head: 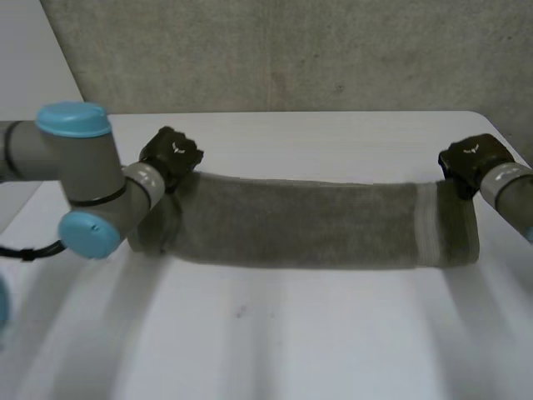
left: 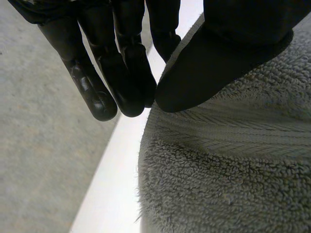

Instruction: Fold the towel.

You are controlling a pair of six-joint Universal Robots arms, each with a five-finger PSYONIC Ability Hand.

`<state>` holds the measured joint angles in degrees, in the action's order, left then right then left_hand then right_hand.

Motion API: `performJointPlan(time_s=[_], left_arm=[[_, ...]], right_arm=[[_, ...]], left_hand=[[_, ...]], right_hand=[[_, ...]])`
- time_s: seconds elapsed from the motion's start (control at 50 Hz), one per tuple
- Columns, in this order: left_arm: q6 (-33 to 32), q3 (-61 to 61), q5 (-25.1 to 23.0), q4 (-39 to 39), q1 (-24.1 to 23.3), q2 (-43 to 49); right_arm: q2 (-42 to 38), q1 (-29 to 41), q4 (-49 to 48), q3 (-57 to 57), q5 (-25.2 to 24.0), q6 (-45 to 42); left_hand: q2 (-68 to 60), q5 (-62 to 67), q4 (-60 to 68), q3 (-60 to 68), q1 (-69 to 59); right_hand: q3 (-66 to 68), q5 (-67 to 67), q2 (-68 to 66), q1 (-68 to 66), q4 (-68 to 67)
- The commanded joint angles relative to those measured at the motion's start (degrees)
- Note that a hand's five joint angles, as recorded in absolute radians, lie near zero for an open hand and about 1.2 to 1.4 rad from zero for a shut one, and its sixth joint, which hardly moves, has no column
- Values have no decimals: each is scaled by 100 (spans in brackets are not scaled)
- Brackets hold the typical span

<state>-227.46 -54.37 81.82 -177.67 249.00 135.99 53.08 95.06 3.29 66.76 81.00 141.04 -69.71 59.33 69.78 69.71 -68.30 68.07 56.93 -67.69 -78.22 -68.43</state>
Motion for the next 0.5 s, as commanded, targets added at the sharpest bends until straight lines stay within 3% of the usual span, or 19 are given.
performJointPlan(time_s=[0.02,0.18,0.2,0.22,0.24,0.26,0.4,0.5], left_arm=[[0,1752,-17,110,-124,1297],[-9,2730,-35,128,-159,2116],[-9,2834,-26,110,-159,2220],[-9,2896,-9,93,-159,2282],[-9,2897,-9,92,-159,2283],[-1,2940,-17,58,-176,2327],[70,2897,44,-75,-370,2169],[437,2293,316,337,-405,1424]], right_arm=[[-579,197,-925,-514,547,170],[-914,259,-1331,-770,724,152],[-1001,259,-1331,-831,741,126],[-1071,259,-1331,-883,776,108],[-1072,259,-1331,-884,777,108],[-1124,267,-1331,-927,829,117],[-791,311,-1313,-805,856,275],[112,294,-1261,-200,768,469]], left_hand=[[-1029,1067,1022,1029,-1170],[-1029,1067,1022,1029,-1170],[17,20,-25,-18,-123],[4058,-4021,-4065,-4058,3917],[4098,-4061,-4106,-4099,3958],[5971,-5933,-5978,-5971,5830],[5971,-5933,-5978,-5971,5830],[5971,-5933,-5978,-5971,5830]], right_hand=[[1193,1307,-1231,-178,-1157],[711,825,-750,303,-675],[-3819,-3705,3780,4833,3854],[-5807,-5693,5769,6822,5843],[-5807,-5693,5769,6822,5843],[-5807,-5693,5769,6822,5843],[-5807,-5693,5769,6822,5843],[-5807,-5693,5769,6822,5843]])
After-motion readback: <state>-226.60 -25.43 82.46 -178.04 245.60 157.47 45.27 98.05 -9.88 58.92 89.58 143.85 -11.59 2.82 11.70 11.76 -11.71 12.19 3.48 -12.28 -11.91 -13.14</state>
